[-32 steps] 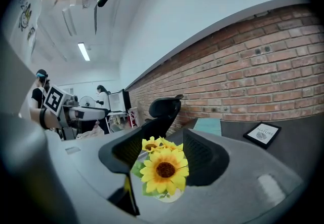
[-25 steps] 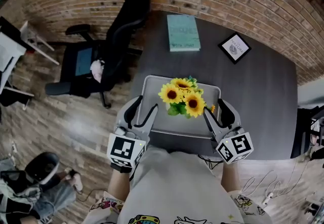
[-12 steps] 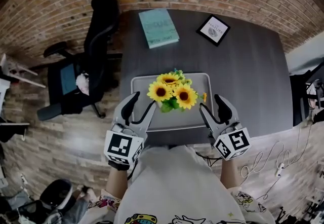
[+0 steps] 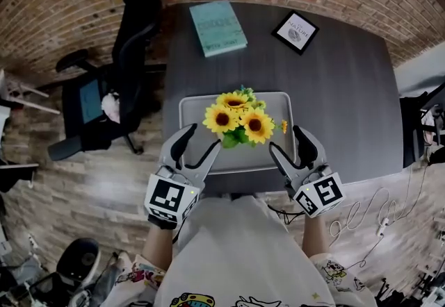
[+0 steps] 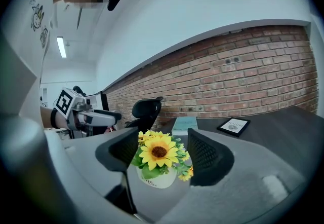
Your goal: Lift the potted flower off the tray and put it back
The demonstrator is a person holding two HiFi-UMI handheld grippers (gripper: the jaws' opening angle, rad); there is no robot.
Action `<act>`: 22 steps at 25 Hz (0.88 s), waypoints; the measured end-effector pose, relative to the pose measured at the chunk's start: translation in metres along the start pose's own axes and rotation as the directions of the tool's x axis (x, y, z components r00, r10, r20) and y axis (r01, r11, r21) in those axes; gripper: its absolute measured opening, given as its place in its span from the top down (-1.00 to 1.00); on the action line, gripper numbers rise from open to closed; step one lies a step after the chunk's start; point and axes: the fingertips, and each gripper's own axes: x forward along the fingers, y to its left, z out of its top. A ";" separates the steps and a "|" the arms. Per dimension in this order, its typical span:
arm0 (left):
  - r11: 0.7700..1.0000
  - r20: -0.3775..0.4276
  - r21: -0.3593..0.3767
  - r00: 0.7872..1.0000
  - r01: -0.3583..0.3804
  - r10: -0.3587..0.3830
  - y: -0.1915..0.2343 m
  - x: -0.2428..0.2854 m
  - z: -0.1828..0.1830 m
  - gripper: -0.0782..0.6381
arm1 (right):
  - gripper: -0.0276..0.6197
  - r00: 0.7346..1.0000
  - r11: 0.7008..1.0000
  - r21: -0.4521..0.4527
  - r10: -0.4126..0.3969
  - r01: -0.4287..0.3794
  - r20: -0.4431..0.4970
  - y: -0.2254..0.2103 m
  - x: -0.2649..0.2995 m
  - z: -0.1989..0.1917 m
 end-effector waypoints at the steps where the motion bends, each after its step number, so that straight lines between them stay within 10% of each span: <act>1: 1.000 -0.003 -0.002 1.000 0.007 -0.007 -0.001 0.001 -0.003 0.09 | -0.02 1.000 1.000 0.000 0.007 -0.007 -0.002 0.000 0.001 -0.003; 22: 0.997 -0.074 0.022 0.994 0.080 -0.078 -0.013 0.023 -0.076 -0.15 | -0.12 0.987 0.997 0.065 0.057 -0.047 -0.152 0.000 0.021 -0.095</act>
